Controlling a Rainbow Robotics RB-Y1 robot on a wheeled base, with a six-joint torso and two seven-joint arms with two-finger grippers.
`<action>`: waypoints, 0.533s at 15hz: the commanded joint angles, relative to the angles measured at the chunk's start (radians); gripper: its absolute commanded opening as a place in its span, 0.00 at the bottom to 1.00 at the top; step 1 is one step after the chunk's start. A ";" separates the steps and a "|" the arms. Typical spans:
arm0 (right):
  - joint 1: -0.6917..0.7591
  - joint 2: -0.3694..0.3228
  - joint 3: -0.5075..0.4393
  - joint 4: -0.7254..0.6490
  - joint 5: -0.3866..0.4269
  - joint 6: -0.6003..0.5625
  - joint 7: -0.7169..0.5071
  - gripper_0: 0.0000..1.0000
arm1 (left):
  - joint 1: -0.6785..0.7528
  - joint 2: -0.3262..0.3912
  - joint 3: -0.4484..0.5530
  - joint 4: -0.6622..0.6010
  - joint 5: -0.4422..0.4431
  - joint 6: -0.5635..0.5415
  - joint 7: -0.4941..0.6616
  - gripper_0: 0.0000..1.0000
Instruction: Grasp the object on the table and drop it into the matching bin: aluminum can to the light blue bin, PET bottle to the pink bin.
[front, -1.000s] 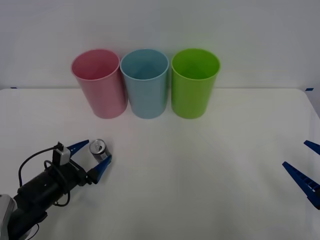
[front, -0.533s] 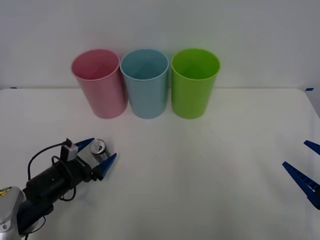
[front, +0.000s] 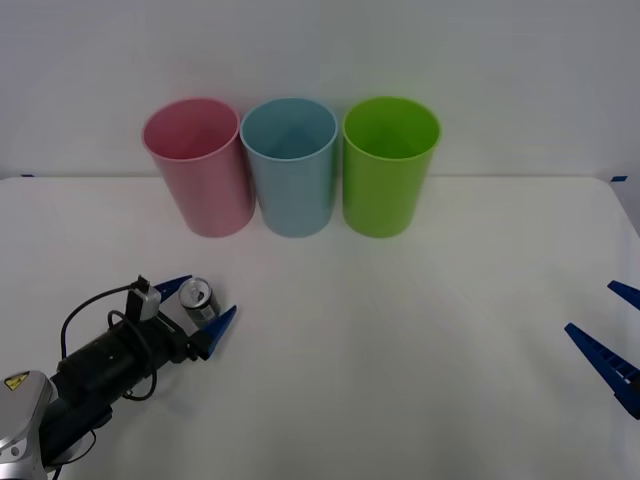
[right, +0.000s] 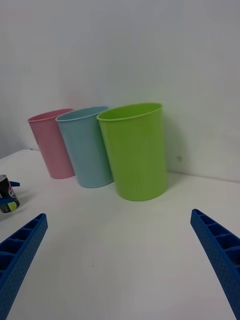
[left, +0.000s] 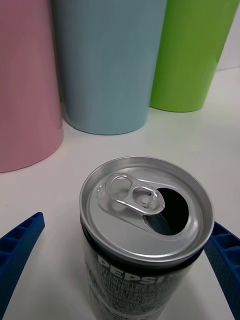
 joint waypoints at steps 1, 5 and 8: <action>0.000 0.000 0.000 0.000 0.000 0.000 0.000 1.00 | 0.000 0.000 0.001 0.000 0.001 0.000 -0.020 0.04; 0.000 0.000 0.000 0.000 0.000 0.000 0.000 1.00 | 0.002 0.000 0.001 0.000 0.006 0.000 -0.029 0.00; 0.000 0.000 0.000 0.000 0.000 0.000 0.000 1.00 | 0.002 0.000 0.001 0.000 0.007 0.000 -0.027 0.00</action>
